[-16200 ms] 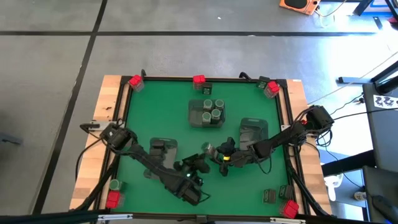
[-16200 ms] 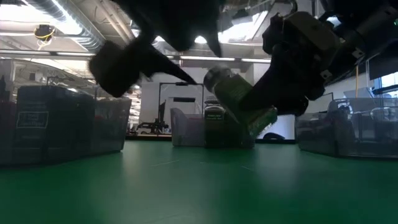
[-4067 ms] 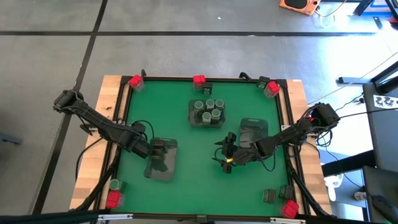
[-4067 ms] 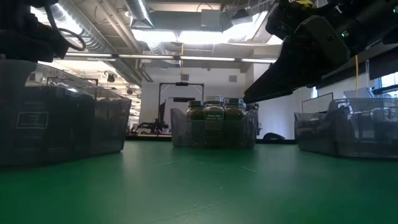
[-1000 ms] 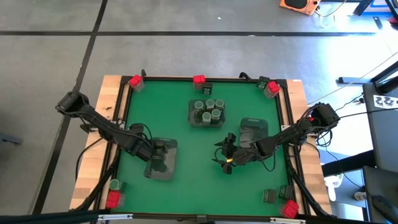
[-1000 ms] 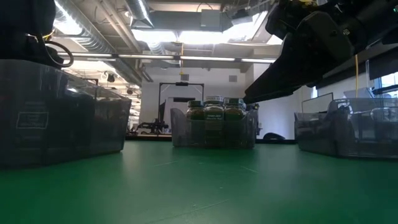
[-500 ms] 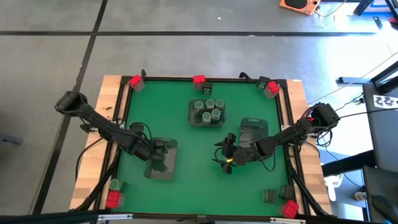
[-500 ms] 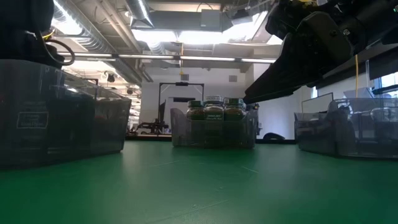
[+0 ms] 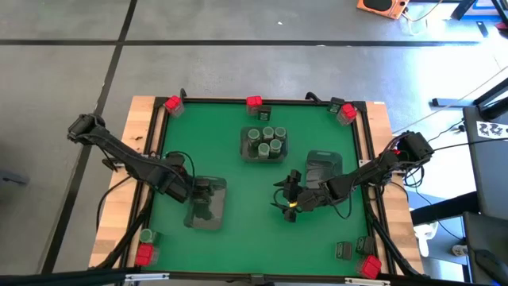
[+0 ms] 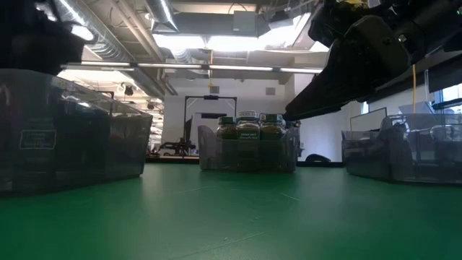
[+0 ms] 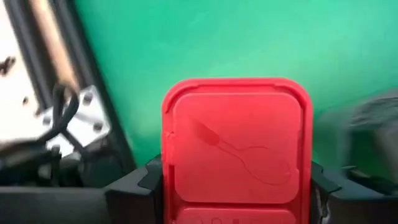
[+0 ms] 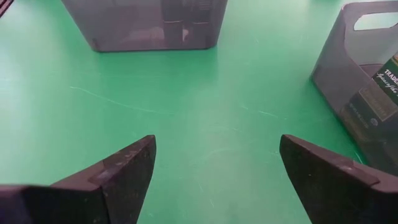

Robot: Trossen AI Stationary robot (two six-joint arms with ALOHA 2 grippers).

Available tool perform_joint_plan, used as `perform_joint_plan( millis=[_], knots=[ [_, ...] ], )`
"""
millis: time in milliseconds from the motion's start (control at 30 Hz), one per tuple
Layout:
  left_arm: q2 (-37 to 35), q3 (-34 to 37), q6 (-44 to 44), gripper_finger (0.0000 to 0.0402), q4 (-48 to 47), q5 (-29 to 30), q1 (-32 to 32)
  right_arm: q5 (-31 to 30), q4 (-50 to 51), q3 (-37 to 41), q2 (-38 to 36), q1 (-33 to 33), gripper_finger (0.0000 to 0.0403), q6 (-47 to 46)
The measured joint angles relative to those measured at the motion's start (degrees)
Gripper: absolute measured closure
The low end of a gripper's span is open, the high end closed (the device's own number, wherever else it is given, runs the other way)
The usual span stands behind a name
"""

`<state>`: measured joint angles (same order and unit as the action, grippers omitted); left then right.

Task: Sort spices by type
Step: Put the red seasoning can into the right black bin

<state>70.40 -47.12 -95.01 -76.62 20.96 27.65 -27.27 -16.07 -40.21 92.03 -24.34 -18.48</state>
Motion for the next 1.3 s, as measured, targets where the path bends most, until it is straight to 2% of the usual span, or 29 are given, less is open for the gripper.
perform_joint_plan(
  millis=[133, 233, 400, 500, 767, 933, 1100, 1300],
  knots=[
    [-1.26, -4.86, 6.09, 0.0197, -0.04, 6.71, -1.75, 3.48, -0.69, -0.17, 0.0, -0.01, 0.0061, -2.98],
    [-1.5, -8.9, 14.9, 0.0202, 3.01, 12.33, -3.13, 4.85, 4.1, -2.44, -1.92, -0.02, 0.0061, -5.23],
    [-1.42, -11.91, 41.6, 0.02, 23.86, 14.92, -6.18, 1.19, 16.43, -7.61, -8.09, -0.07, 0.0061, -5.53],
    [-1.13, -12.08, 51.04, 0.0193, 34.37, 14.24, -8.85, 0.66, 20.2, -9.02, -11.1, -0.07, 0.0061, -5.59],
    [4.16, -12.08, 54.19, 0.0202, 39.36, 12.76, -9.75, -0.63, 30.33, -8.92, -14.18, -0.04, 0.0061, -8.27],
    [10.78, -12.08, 61.41, 0.0191, 52.68, 7.67, -8.78, -0.57, 31.66, -8.92, -14.19, -0.07, 0.0061, -6.85],
    [18.71, -12.08, 65.01, 0.0202, 63.44, 3.21, -8.52, -0.1, 31.83, -8.92, -14.19, -0.05, 0.0061, -5.23],
    [28.51, -16.81, 66.54, 0.0201, 64.88, -0.06, -8.95, 1.99, 33.0, -7.77, -14.16, -0.07, 0.0061, -5.75]
  ],
)
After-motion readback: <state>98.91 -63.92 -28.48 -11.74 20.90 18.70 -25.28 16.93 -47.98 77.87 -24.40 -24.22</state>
